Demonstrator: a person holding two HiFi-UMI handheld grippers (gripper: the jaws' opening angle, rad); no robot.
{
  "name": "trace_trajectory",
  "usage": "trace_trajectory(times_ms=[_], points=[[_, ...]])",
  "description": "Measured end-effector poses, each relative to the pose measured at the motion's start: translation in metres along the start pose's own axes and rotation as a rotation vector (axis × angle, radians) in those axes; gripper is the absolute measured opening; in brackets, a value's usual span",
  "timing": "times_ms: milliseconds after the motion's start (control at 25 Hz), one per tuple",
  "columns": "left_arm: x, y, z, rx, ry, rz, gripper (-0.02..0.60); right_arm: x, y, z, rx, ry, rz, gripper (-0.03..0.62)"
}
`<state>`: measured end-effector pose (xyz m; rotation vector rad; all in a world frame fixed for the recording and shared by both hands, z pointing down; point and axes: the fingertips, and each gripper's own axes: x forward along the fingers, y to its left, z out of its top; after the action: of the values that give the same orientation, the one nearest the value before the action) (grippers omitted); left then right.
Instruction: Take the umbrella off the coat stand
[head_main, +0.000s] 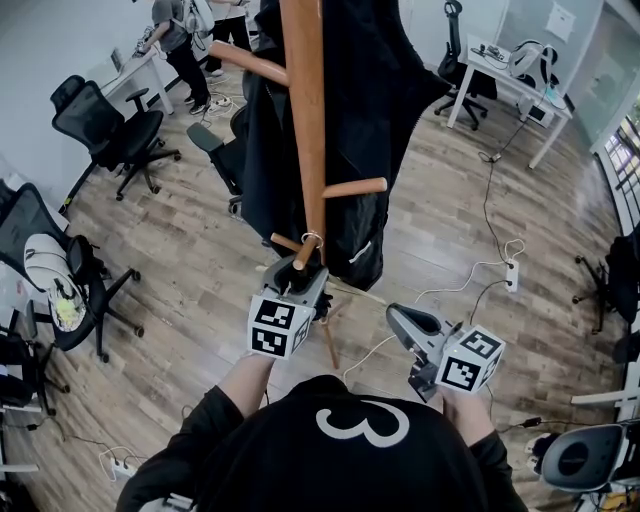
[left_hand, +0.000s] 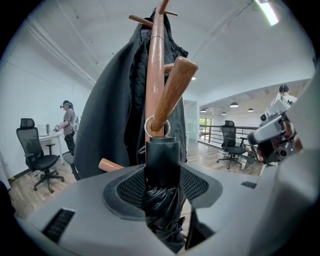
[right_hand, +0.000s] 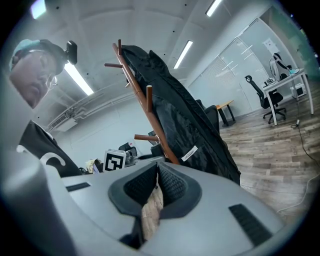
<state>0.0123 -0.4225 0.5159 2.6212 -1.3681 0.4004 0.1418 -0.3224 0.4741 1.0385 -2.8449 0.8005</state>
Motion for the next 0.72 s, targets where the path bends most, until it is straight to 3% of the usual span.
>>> trace_trajectory(times_ms=[720], points=[[-0.009, -0.002, 0.002, -0.060, 0.001, -0.040, 0.209, 0.008, -0.001, -0.002, 0.033, 0.011, 0.011, 0.028]])
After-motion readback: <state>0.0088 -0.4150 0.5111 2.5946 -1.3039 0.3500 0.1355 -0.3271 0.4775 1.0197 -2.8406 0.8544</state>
